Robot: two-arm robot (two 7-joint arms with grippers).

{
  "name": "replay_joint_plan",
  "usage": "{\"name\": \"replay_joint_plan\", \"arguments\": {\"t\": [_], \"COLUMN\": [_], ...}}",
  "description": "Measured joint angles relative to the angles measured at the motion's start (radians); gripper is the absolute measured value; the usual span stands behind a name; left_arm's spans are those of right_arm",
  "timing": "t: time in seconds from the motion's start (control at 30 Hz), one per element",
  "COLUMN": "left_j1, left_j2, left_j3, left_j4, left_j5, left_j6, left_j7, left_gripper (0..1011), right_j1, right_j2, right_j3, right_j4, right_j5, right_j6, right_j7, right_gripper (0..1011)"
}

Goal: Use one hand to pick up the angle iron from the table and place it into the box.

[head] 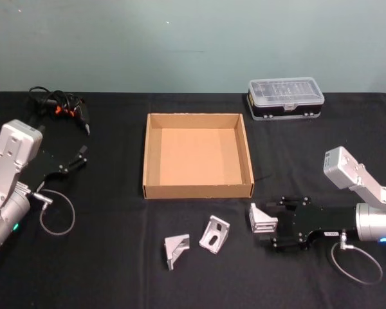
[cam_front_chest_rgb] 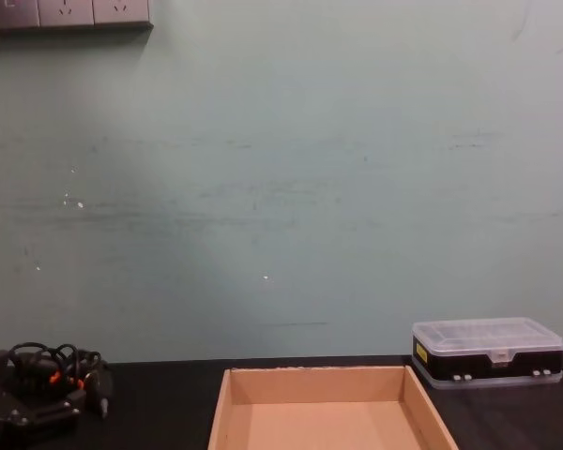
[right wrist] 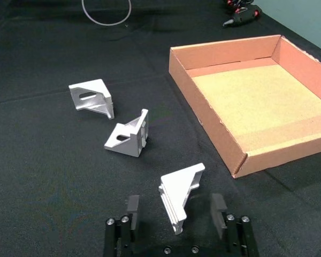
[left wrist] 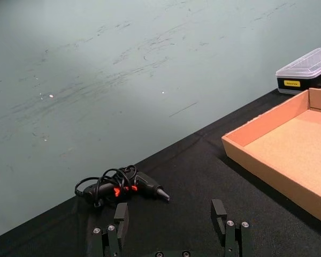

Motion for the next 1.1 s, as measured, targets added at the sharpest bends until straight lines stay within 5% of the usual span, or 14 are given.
{"name": "replay_joint_plan", "arguments": {"t": [0.8,1.1], "left_j1": [0.0,0.0], "left_j2": [0.0,0.0], "left_j3": [0.0,0.0], "left_j4": [0.0,0.0], "left_j5": [0.0,0.0], "left_j6": [0.0,0.0], "left_j7": [0.0,0.0], "left_gripper": [1011,1011], "right_j1": [-0.002,-0.002], "right_j2": [0.001,0.001], "right_j3": [0.001,0.001], "right_j4": [-0.002,-0.002], "right_j5": [0.0,0.0], "right_j6": [0.002,0.002], "right_j7": [0.0,0.0], "right_gripper": [118,64]}}
